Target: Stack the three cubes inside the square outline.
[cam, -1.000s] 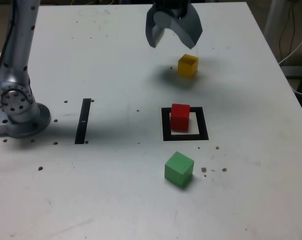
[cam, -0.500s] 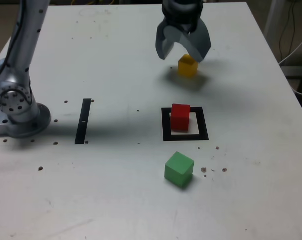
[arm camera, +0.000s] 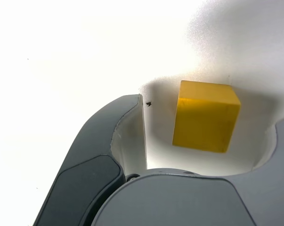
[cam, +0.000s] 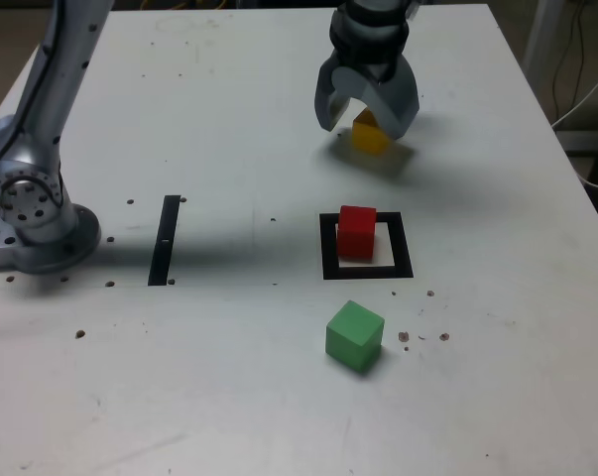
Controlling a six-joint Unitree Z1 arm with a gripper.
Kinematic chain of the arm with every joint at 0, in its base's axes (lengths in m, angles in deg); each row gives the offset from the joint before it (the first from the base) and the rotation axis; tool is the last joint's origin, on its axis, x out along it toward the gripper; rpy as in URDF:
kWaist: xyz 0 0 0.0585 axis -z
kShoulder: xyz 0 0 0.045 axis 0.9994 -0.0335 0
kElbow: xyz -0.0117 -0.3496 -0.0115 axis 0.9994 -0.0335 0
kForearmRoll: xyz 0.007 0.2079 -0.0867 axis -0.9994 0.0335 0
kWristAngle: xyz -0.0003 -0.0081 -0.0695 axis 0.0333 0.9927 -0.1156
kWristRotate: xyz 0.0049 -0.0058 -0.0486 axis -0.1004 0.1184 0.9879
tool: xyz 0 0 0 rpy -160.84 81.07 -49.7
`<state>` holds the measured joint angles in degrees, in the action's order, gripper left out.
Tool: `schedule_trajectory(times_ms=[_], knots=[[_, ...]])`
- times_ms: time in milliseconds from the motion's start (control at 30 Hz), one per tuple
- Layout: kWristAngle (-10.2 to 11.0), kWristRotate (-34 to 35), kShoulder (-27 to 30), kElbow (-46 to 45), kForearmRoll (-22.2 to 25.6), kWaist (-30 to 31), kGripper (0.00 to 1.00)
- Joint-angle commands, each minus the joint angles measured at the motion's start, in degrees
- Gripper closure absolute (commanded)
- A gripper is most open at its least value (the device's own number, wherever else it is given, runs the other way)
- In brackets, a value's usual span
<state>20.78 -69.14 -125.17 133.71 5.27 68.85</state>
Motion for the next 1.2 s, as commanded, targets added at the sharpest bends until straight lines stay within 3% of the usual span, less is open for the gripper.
schedule_trajectory(times_ms=[0, 200, 367, 700, 933, 1167], knots=[[0.0, 0.1, -0.5, 0.5, 0.1, 0.0, 0.15], [-0.3, 0.2, -0.7, 0.8, 0.0, 0.1, 0.28], [-2.1, 0.3, -0.7, 0.8, -0.5, 0.0, 0.42], [-3.6, 0.3, -0.7, 0.5, -1.0, 0.0, 0.51], [-4.3, 0.4, -0.7, 0.5, -1.3, 0.0, 0.71], [-4.8, 0.4, -0.9, 0.4, -0.9, 0.0, 0.74]])
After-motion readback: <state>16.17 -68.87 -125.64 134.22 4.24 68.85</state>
